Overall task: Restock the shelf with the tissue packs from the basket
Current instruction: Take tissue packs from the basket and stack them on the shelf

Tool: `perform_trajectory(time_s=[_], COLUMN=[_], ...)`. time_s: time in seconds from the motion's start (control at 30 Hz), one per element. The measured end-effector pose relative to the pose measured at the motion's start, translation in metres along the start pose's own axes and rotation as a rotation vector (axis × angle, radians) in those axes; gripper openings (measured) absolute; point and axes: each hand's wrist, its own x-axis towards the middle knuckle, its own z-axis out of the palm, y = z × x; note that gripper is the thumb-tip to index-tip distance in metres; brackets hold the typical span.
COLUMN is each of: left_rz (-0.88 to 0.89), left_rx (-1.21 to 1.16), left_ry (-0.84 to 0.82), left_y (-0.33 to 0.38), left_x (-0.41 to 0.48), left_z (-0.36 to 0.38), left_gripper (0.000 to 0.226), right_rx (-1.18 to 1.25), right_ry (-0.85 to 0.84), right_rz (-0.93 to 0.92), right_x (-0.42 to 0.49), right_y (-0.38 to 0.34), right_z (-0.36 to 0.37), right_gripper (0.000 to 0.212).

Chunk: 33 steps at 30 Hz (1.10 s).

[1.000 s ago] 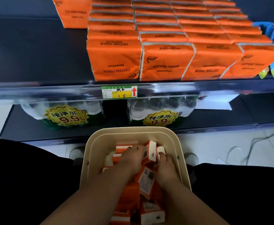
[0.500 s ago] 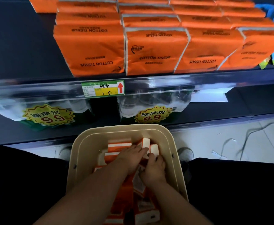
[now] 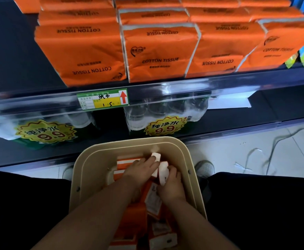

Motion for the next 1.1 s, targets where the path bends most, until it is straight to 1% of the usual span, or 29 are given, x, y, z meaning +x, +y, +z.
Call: perform_trajectory(time_s=[0.1,0.17,0.23,0.3,0.33,0.37,0.4,0.53,0.6,0.7,0.73,0.83,0.87,0.9,0.97,1.03,1.1], left_rz=[-0.100,-0.187,-0.214,-0.179,-0.158,-0.152,-0.167,-0.269,-0.281,-0.309,-0.314,-0.329,-0.340,-0.358,-0.413,-0.446,-0.438], left_rx=[-0.053,-0.162,-0.272,-0.326,-0.327,-0.323,-0.321,-0.286,-0.242,-0.320,-0.369,-0.507,-0.538,-0.565,-0.640,-0.734,-0.765], left_ry=[0.003,0.006,0.013,0.041,0.055,0.058,0.048,0.018,0.045,0.080,0.087,0.121,0.142,0.163,0.200,0.237,0.247], left_y=[-0.007,-0.008,-0.006,-0.001,0.001,0.002,0.003,0.003,0.002,0.001,0.001,0.000,-0.001,-0.002,-0.003,-0.004,-0.003], left_x=[-0.008,-0.011,-0.010,-0.009,-0.008,-0.007,-0.007,-0.005,-0.005,-0.004,-0.005,-0.006,-0.007,-0.007,-0.009,-0.010,-0.011], left_z=[0.007,0.012,0.015,0.016,0.016,0.017,0.018,0.018,0.018,0.022,0.024,0.026,0.026,0.027,0.028,0.028,0.026], left_gripper=[0.064,0.076,0.088,0.097,0.097,0.096,0.093,0.078,0.069,0.061,0.058,0.047,0.044,0.041,0.035,0.031,0.031], right_rx=[0.074,0.117,0.109,0.037,0.012,0.023,0.051,0.230,0.295,0.338,0.343,0.371,0.427,0.549,0.818,0.915,0.988], right_ry=[-0.029,-0.029,-0.031,-0.049,-0.061,-0.081,-0.103,-0.182,-0.173,-0.144,-0.140,-0.183,-0.211,-0.253,-0.350,-0.382,-0.354], right_rz=[0.055,0.105,0.134,0.129,0.120,0.117,0.121,0.183,0.239,0.339,0.368,0.504,0.548,0.612,0.714,0.677,0.654], right_x=[0.002,0.003,0.005,0.006,0.006,0.007,0.008,0.010,0.011,0.013,0.012,0.012,0.012,0.011,0.012,0.014,0.016], right_y=[0.000,0.000,0.002,0.002,0.001,0.002,0.002,0.004,0.003,0.002,0.001,0.005,0.007,0.008,0.005,0.001,-0.004], right_z=[0.000,0.001,0.001,-0.002,-0.004,-0.005,-0.005,-0.001,0.000,0.001,0.001,0.009,0.011,0.012,0.013,0.014,0.015], right_gripper=[0.070,0.071,0.070,0.053,0.044,0.039,0.038,0.041,0.036,0.027,0.029,0.056,0.062,0.061,0.053,0.044,0.038])
